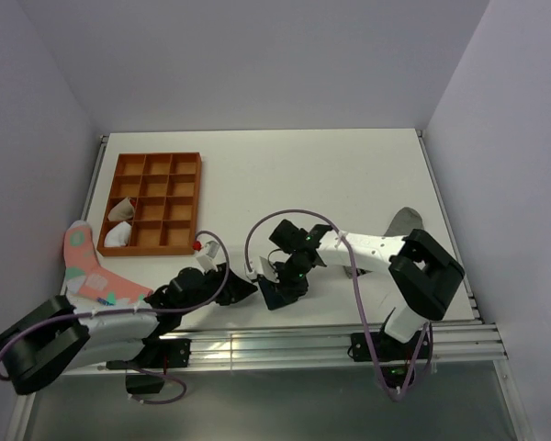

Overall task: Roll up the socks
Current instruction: Roll the sock at the center of the board.

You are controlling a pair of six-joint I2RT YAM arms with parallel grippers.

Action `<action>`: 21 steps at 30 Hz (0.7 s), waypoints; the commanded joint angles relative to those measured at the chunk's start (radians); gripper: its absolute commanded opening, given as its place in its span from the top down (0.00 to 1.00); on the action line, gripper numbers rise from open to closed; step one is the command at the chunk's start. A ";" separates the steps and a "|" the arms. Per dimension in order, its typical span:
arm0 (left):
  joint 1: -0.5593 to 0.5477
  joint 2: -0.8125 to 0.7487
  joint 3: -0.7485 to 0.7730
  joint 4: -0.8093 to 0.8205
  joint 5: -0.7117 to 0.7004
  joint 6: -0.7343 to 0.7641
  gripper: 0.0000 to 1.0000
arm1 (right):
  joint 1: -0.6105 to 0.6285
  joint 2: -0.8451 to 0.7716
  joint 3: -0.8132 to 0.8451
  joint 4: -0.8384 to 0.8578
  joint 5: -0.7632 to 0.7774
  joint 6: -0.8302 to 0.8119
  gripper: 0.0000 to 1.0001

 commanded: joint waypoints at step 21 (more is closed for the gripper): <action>-0.166 -0.022 0.037 0.069 -0.177 0.348 0.55 | -0.152 0.507 0.491 -0.575 -0.197 -0.029 0.76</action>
